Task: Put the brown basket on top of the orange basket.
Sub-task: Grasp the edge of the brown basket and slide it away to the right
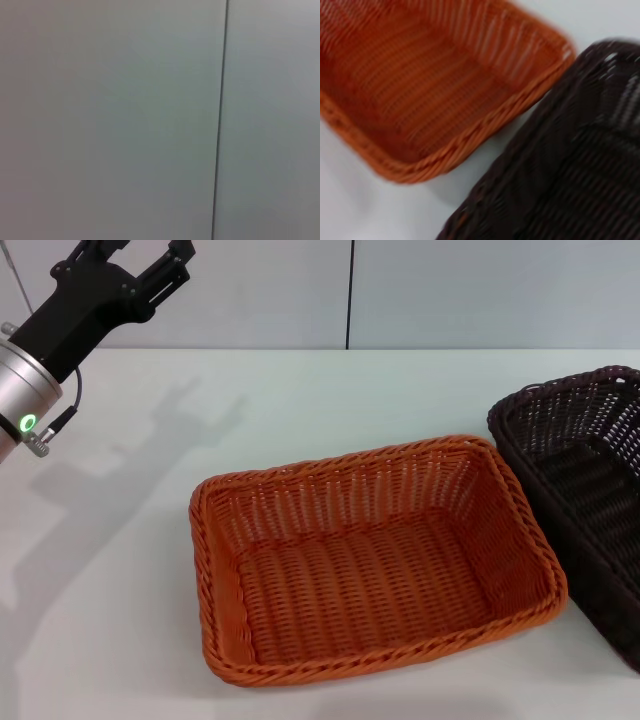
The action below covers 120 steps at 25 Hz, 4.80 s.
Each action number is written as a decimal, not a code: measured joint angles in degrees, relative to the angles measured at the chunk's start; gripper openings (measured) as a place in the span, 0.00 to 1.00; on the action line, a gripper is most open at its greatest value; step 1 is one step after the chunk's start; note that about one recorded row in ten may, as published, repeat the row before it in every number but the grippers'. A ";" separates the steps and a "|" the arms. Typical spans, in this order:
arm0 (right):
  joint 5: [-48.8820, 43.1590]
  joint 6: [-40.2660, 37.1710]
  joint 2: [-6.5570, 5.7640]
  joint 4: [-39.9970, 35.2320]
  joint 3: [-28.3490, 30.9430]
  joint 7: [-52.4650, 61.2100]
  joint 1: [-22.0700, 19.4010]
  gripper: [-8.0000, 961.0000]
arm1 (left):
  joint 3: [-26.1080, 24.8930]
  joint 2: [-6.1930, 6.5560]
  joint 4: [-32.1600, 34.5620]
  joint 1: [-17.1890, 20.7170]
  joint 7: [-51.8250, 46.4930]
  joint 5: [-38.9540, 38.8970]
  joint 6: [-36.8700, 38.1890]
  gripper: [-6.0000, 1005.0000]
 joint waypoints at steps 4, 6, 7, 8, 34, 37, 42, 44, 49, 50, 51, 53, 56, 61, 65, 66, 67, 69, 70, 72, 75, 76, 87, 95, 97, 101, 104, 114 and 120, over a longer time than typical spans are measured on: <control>-0.99 -2.25 0.63 0.65 -2.88 -0.17 -0.07 0.58 | 0.00 0.08 -0.59 -0.36 -0.16 -0.34 -0.25 0.84; -0.97 -3.91 0.87 1.06 -4.12 -0.80 -0.09 0.58 | -0.17 0.13 -0.67 -0.40 -0.49 -0.50 -0.42 0.84; -0.95 -4.68 1.15 1.20 -4.75 -1.36 -0.09 0.58 | -0.26 0.13 -0.67 -0.40 -0.54 -0.61 -0.47 0.84; -0.92 -5.39 1.50 1.32 -5.37 -1.99 -0.09 0.58 | -0.32 0.11 -0.67 -0.41 -0.57 -0.62 -0.55 0.84; 1.99 -17.82 6.67 0.00 -12.46 -9.40 0.51 0.58 | -1.41 0.03 -1.51 -2.10 0.49 -1.00 -4.04 0.84; 2.37 -17.76 6.73 -0.03 -12.02 -9.40 0.53 0.58 | -1.41 0.00 -1.87 -2.07 1.02 -0.99 -3.95 0.84; 2.43 -15.96 6.10 0.01 -7.83 -9.39 0.60 0.58 | -0.94 -0.15 -2.97 -2.30 1.84 -0.96 -3.36 0.84; 2.53 -14.93 5.65 0.16 -5.20 -9.39 0.78 0.58 | -0.69 -0.20 -2.97 -2.30 2.32 -0.95 -2.92 0.84; 5.67 -12.99 3.96 0.73 1.03 -9.37 0.62 0.58 | -0.17 -0.30 -3.41 -2.35 2.83 -0.95 -1.81 0.84; 6.46 -12.76 3.64 0.85 1.68 -9.36 0.46 0.58 | -0.17 -0.30 -3.41 -2.35 2.83 -0.95 -1.81 0.84; 7.21 -12.44 3.26 1.02 2.34 -9.22 0.30 0.58 | -0.15 -0.29 -3.46 -2.37 2.84 -0.95 -1.77 0.84; 7.74 -11.94 2.89 1.16 3.79 -9.10 0.16 0.58 | -0.05 -0.18 -3.48 -2.44 2.95 -0.87 -1.75 0.84; 8.65 -10.88 2.58 1.21 7.11 -9.10 0.20 0.58 | 0.05 -0.15 -3.49 -2.56 3.74 -0.64 -1.75 0.84; 10.32 -10.52 2.37 1.28 8.08 -9.02 0.36 0.58 | 0.10 -0.10 -3.49 -2.64 4.35 -0.56 -1.75 0.84; 10.48 -10.39 2.31 1.29 8.28 -8.85 0.60 0.58 | 0.10 -0.04 -3.52 -2.64 4.38 -0.56 -1.79 0.84; 10.50 -9.82 2.28 1.17 8.30 -8.51 0.65 0.58 | 0.10 0.02 -3.57 -2.64 4.40 -0.53 -2.09 0.84; 10.50 -9.82 2.28 1.17 8.30 -8.51 0.65 0.58 | 0.10 0.03 -3.57 -2.64 4.40 -0.52 -2.16 0.84; 10.49 -8.47 1.88 1.25 8.30 -7.74 0.65 0.58 | 0.10 0.07 -3.58 -2.64 4.40 -0.51 -2.21 0.84; 10.49 -8.47 1.88 1.25 8.30 -7.74 0.65 0.58 | 0.10 0.07 -3.58 -2.64 4.40 -0.51 -2.21 0.84; 10.20 -8.04 1.41 1.48 8.01 -6.99 0.63 0.58 | 0.04 0.16 -3.59 -2.63 4.44 -0.51 -2.26 0.84; 8.01 -8.17 1.00 1.10 7.32 -5.27 0.49 0.58 | -0.26 0.18 -4.17 -2.64 5.02 -0.51 -2.36 0.84; 5.25 -8.15 0.99 0.29 7.19 -3.98 0.39 0.58 | -0.35 0.18 -4.31 -2.71 5.10 -0.51 -2.37 0.84; 2.57 -1.30 1.67 7.88 2.56 -3.84 1.20 0.58 | -0.52 0.20 -4.38 -3.06 5.11 -0.71 -2.70 0.84; 2.88 2.66 3.10 12.27 -2.46 -4.03 3.90 0.58 | -0.53 0.27 -4.36 -3.25 5.13 -0.89 -3.15 0.84; 2.89 2.70 3.60 12.40 -3.46 -4.02 4.89 0.58 | -0.53 0.27 -4.37 -3.28 5.15 -0.87 -3.22 0.84; 3.01 2.32 5.42 12.18 -6.84 -4.02 6.46 0.58 | -0.53 0.23 -4.37 -2.92 5.17 -0.90 -3.25 0.84; 3.02 2.30 5.91 12.23 -8.22 -3.91 7.06 0.58 | -0.53 0.22 -4.37 -2.65 5.18 -0.92 -3.25 0.84; 5.30 -0.60 7.06 13.13 -11.84 -3.73 8.76 0.58 | -0.87 0.17 -5.60 -2.49 5.19 -0.98 -3.25 0.84; 5.40 -1.25 7.09 13.16 -13.01 -3.58 8.86 0.58 | -1.14 0.18 -5.86 -2.72 5.19 -0.98 -3.25 0.84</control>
